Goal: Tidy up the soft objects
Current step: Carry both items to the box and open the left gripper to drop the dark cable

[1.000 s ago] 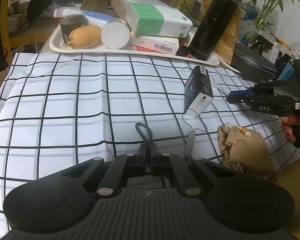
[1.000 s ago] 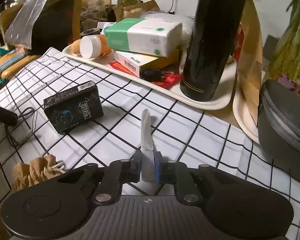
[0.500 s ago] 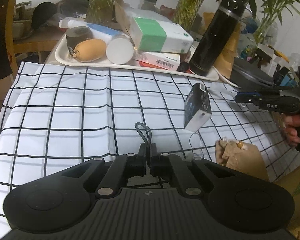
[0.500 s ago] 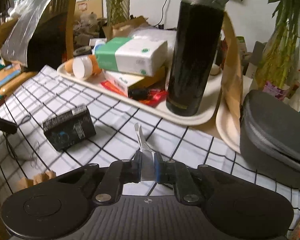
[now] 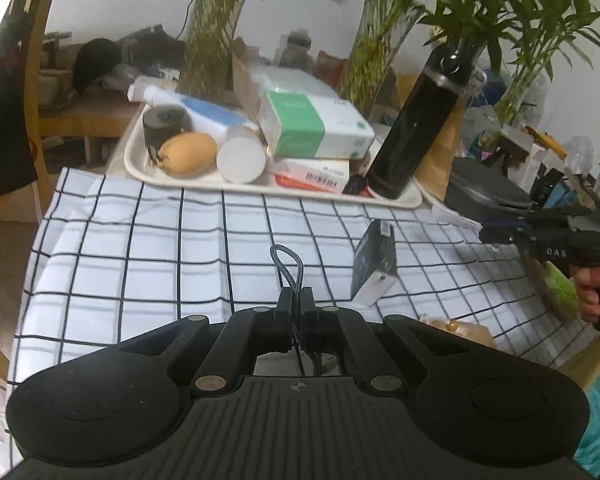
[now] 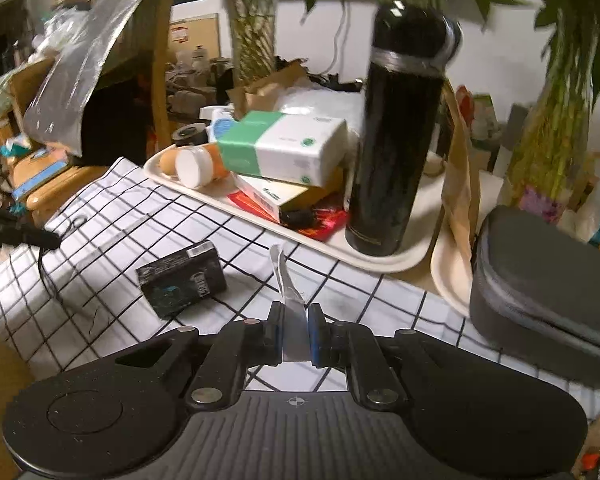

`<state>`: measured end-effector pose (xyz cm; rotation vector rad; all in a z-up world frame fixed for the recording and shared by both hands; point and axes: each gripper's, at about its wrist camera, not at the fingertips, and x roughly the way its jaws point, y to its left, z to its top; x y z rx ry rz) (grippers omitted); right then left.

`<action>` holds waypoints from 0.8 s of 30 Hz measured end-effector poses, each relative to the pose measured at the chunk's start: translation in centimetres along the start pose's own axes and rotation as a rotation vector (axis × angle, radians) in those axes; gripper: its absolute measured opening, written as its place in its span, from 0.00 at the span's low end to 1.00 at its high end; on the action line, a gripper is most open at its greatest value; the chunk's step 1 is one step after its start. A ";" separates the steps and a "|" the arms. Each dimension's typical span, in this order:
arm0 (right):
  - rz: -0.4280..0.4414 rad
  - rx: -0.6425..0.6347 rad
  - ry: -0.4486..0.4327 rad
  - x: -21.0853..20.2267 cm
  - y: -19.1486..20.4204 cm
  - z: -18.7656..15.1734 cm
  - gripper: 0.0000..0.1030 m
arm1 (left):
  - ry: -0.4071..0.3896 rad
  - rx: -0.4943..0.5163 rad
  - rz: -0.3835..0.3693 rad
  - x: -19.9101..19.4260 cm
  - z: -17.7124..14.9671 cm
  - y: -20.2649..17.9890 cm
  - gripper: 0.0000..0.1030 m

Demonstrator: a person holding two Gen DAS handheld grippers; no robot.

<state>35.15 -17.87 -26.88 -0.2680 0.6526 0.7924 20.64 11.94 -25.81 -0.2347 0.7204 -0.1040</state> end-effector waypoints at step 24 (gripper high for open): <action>0.015 -0.025 -0.140 -13.0 3.9 1.2 0.14 | -0.140 0.175 0.025 -11.0 4.9 -5.3 0.03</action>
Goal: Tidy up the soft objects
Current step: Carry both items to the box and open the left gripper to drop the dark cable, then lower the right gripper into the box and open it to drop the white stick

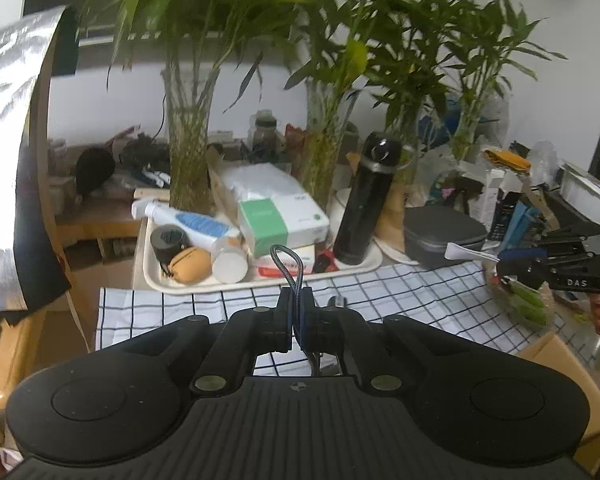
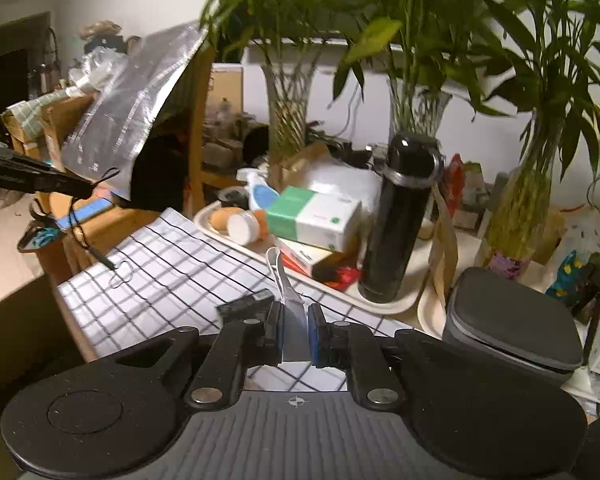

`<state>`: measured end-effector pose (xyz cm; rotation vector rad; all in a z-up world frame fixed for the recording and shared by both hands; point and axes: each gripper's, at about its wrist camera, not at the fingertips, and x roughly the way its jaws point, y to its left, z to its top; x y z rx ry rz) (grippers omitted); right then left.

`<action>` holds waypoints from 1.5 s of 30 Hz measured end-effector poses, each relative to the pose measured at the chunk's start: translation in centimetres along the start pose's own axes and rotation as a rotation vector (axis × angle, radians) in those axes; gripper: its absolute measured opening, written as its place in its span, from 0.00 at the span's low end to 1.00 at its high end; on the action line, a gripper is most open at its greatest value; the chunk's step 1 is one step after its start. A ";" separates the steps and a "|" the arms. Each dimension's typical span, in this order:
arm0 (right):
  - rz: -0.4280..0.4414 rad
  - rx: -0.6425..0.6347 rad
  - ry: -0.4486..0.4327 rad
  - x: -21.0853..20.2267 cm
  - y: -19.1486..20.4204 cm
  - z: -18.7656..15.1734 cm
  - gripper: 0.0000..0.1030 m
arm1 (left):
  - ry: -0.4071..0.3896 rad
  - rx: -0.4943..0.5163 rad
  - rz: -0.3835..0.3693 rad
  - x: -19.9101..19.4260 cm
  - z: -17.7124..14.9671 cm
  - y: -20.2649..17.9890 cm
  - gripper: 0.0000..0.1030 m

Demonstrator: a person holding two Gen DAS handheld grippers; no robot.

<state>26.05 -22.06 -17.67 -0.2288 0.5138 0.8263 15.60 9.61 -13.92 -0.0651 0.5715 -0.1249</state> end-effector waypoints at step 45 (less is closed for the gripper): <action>0.100 0.011 -0.043 -13.1 8.5 -5.0 0.14 | 0.161 0.047 -0.079 -9.3 -6.1 -8.2 0.41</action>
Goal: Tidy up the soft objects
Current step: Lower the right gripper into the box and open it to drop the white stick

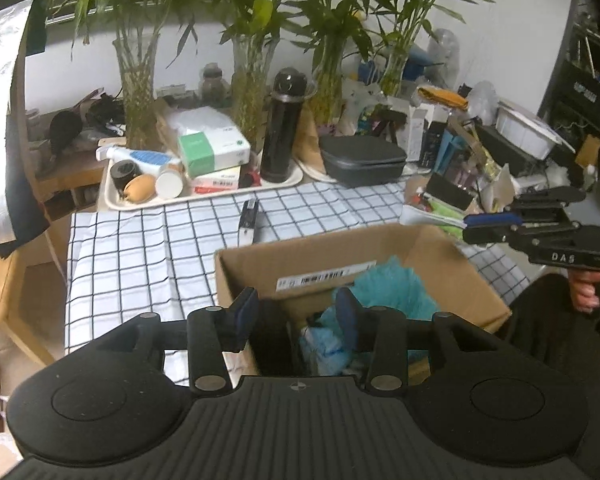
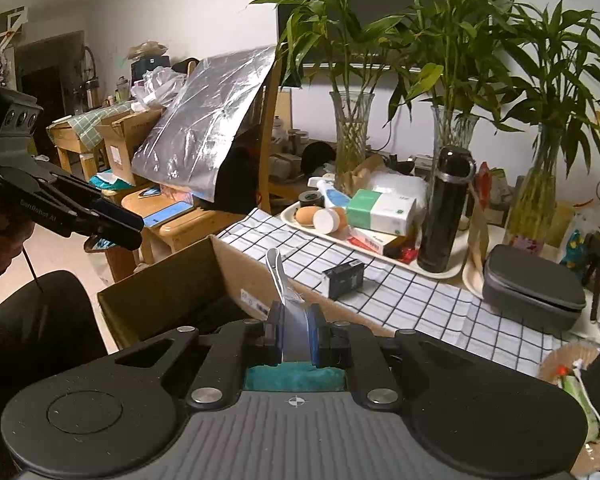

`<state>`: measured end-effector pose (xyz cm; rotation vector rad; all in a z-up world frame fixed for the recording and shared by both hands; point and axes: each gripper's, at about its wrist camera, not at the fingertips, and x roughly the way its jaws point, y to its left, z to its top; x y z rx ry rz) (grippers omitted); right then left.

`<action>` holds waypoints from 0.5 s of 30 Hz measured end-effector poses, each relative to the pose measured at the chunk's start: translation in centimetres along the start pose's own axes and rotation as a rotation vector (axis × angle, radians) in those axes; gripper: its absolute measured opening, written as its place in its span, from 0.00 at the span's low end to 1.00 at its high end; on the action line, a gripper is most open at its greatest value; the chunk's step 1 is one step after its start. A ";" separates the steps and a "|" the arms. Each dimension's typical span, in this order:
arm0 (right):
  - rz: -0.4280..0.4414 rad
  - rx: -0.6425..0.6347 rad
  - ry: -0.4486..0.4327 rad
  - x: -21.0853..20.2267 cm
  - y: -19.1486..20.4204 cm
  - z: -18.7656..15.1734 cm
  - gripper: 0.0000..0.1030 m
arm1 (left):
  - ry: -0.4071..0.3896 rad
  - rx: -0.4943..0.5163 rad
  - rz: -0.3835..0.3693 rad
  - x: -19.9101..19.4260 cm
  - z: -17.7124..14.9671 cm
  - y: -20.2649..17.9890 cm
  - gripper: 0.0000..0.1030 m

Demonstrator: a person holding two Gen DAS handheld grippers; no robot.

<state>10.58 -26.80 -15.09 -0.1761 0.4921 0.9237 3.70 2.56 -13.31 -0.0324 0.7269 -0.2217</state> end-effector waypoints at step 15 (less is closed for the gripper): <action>0.083 -0.046 0.028 1.0 3.3 0.4 0.15 | -0.020 0.007 0.009 -1.5 -1.6 0.4 0.41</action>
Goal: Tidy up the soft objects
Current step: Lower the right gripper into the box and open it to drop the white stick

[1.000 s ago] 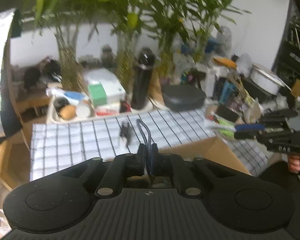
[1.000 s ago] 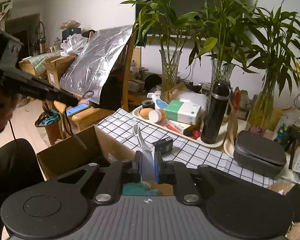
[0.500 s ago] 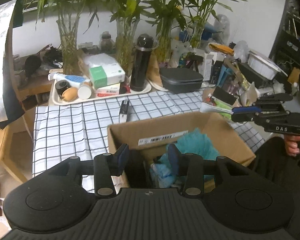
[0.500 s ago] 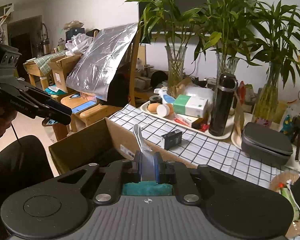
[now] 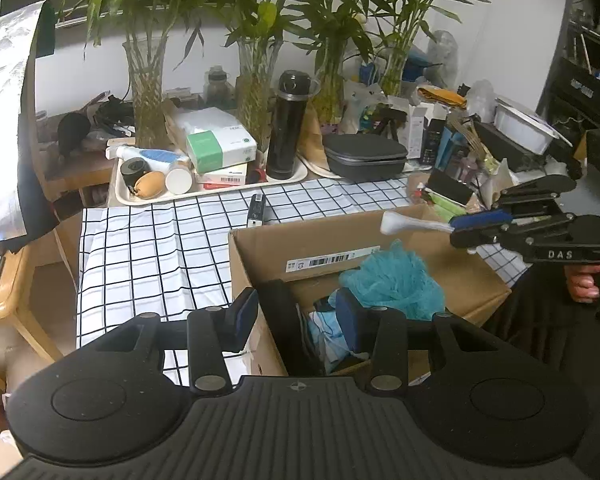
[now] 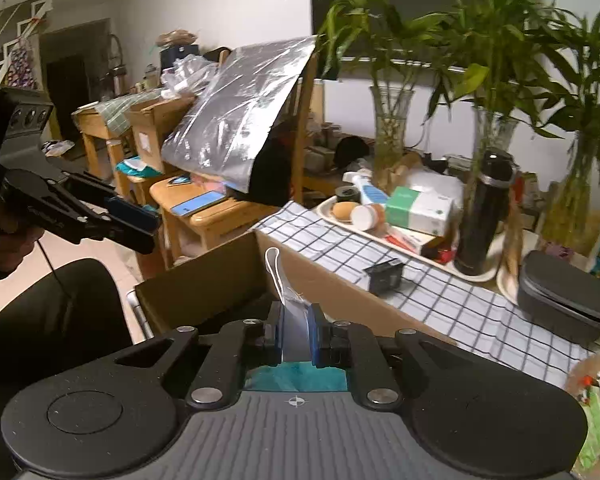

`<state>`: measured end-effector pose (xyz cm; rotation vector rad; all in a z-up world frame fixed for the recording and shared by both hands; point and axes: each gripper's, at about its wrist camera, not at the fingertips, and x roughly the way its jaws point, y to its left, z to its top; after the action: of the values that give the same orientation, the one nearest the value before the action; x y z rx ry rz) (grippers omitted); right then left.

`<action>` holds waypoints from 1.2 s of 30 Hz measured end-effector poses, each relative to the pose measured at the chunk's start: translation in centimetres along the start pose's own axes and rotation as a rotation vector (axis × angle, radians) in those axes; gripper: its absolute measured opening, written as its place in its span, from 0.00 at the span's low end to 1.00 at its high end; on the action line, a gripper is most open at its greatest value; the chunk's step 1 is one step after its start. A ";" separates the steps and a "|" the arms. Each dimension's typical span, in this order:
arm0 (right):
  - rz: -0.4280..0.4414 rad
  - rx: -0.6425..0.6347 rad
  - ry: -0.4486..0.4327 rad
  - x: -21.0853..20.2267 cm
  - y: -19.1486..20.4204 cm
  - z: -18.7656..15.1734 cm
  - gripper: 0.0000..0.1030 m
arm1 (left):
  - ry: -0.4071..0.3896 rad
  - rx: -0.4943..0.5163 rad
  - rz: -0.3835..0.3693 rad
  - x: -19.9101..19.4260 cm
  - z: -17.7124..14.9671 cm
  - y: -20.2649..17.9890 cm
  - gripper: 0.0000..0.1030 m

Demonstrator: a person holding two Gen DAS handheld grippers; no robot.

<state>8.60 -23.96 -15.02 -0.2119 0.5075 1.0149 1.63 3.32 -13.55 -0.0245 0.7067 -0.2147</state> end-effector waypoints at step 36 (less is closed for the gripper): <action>-0.116 0.099 0.109 1.2 -2.0 -0.7 1.00 | -0.005 -0.036 0.043 1.5 0.3 1.0 0.67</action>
<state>10.57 -24.33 -16.34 -0.2072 0.6361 0.8660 3.16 3.99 -14.35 -0.0440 0.7052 -0.1604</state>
